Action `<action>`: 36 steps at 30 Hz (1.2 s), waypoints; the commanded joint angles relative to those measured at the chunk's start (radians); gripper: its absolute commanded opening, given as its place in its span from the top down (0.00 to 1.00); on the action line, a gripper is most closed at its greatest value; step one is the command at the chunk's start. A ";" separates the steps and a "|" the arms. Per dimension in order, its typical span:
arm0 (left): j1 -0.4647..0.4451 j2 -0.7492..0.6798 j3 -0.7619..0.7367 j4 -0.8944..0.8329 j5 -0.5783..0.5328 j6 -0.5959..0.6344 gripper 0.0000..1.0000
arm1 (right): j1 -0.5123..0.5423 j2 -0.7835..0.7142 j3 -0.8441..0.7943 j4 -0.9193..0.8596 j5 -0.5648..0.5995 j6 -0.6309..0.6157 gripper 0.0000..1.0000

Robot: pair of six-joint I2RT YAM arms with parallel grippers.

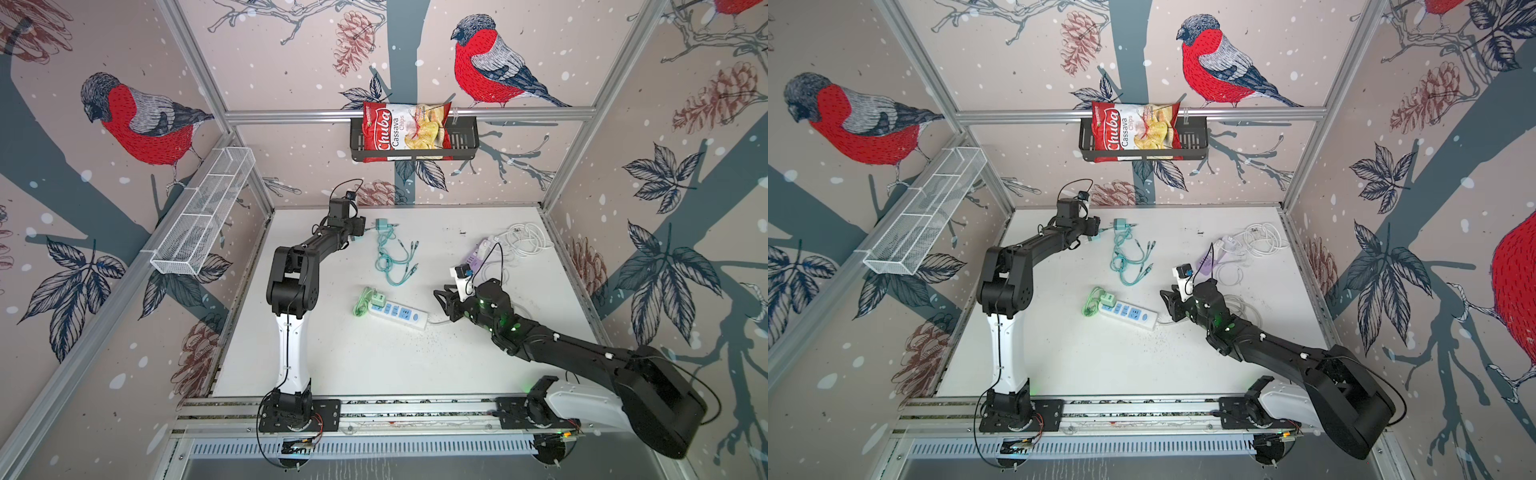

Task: Insert the plug
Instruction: 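Lower the open left gripper over the teal charger block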

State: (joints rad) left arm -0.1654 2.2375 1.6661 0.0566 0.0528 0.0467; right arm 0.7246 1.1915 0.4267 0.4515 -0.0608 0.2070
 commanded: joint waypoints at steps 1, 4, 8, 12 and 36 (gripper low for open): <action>0.004 0.059 0.104 -0.168 0.012 -0.030 0.33 | 0.002 0.003 0.006 -0.001 0.004 -0.003 0.56; 0.004 0.132 0.234 -0.329 -0.029 -0.038 0.36 | 0.005 0.002 0.017 -0.016 0.002 -0.003 0.57; 0.006 0.194 0.336 -0.445 -0.017 -0.054 0.38 | 0.012 -0.005 0.017 -0.020 0.007 -0.003 0.57; 0.006 0.209 0.350 -0.449 0.001 -0.066 0.38 | 0.020 -0.006 0.017 -0.020 -0.007 -0.007 0.58; -0.006 -0.056 -0.088 -0.398 0.203 -0.178 0.41 | 0.059 -0.050 0.034 -0.058 -0.026 -0.010 0.50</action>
State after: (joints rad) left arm -0.1627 2.2208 1.6318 -0.3290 0.2394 -0.1074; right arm 0.7826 1.1408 0.4522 0.3950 -0.0834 0.2035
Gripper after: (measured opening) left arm 0.582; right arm 0.497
